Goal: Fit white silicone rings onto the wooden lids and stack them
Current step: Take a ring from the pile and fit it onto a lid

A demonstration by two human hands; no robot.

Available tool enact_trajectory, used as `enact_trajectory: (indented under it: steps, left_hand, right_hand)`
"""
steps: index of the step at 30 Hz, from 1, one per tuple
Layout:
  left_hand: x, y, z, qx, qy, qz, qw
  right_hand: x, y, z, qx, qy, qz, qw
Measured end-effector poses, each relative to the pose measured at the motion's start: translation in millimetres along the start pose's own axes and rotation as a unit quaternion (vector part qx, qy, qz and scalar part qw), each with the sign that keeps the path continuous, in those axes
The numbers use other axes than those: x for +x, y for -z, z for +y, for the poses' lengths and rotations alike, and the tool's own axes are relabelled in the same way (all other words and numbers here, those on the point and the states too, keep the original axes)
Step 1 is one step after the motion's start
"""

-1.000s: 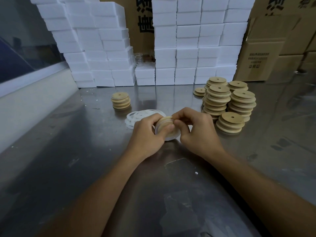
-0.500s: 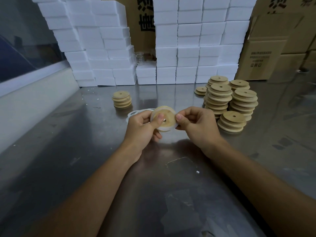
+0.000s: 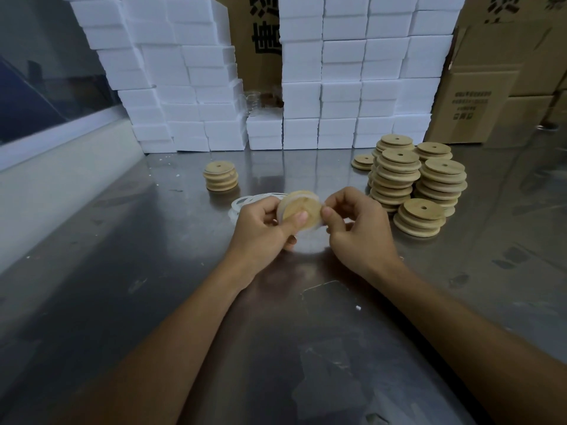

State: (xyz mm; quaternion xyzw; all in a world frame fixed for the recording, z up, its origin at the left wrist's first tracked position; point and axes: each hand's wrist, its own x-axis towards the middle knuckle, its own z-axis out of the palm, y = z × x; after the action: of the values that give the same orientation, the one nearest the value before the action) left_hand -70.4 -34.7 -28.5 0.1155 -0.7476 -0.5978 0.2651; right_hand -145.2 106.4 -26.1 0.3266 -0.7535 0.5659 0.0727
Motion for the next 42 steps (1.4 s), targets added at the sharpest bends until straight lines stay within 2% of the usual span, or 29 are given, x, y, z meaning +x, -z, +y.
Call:
enact_trajectory:
  steps: [4,8,10,14,19,26,42]
  left_hand:
    - [-4.0,-5.6,-4.9,0.162,-0.125,-0.032,0.978]
    - [-6.7,-6.7,-4.0,0.198,-0.113,-0.055,0.972]
    - [-7.4,-6.1,-2.0,0.190,-0.090,-0.072,0.975]
    - [-6.7,-5.2,0.7,0.161,-0.073,-0.078,0.981]
    - [-6.0,-5.3,-1.2,0.173,-0.073,-0.080,0.979]
    - [-7.7,-5.6,2.1,0.150,-0.064,-0.085,0.983]
    - [0.1,-2.7,-6.8,-0.007,-0.039,-0.097,0.995]
  right_hand:
    - [-2.5,2.1,-3.1,-0.040,0.090,-0.023,0.995]
    - [-3.6,-1.8,-2.3,-0.062,0.138,-0.060,0.987]
    - [-3.2,-2.8,-1.6,-0.033,0.119,-0.059,0.991]
    - [1.5,0.6,1.2,0.059,0.024,-0.043,0.997]
    - [4.9,6.4,3.3,0.088,-0.025,-0.048,0.995]
    - [8.4,15.4,6.3,0.180,-0.107,-0.095,0.973]
    - [10.1,8.7,11.3,0.265,-0.131,-0.103,0.950]
